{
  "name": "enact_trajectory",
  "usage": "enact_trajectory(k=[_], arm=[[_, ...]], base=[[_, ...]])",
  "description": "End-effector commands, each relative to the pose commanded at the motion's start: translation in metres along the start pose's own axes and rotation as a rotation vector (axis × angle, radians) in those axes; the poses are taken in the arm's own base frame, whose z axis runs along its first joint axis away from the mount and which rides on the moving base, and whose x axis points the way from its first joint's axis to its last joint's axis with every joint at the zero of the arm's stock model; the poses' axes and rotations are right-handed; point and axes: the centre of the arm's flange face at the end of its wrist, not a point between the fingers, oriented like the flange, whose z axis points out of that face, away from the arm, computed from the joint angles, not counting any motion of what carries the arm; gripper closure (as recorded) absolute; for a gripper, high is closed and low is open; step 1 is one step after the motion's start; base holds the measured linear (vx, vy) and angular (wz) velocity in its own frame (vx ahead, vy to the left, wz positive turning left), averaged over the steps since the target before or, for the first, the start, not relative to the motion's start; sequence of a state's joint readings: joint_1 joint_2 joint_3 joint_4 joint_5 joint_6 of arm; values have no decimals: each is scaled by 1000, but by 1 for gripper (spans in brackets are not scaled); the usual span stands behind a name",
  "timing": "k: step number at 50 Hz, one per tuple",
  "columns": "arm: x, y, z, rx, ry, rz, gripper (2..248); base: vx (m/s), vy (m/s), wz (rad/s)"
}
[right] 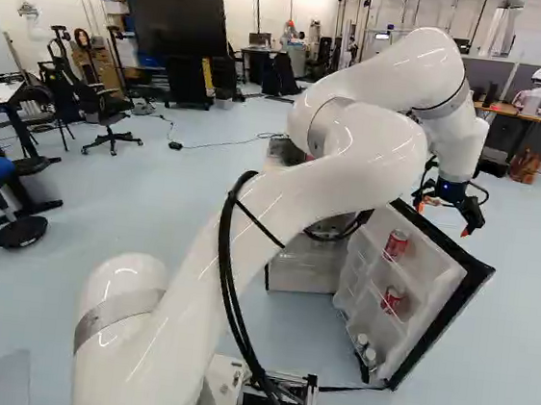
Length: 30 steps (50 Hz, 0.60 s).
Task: Grab a drink from the fridge
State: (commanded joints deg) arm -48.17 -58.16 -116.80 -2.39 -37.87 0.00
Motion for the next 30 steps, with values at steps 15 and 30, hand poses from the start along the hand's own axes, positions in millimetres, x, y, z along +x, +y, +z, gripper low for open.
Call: enact_trajectory(k=[15, 30], arm=[[-2, 2, 2, -1, -16, 2, 3], [-14, 8, -2, -3, -75, 9, 3]], base=[[0, 0, 0], [0, 0, 0]])
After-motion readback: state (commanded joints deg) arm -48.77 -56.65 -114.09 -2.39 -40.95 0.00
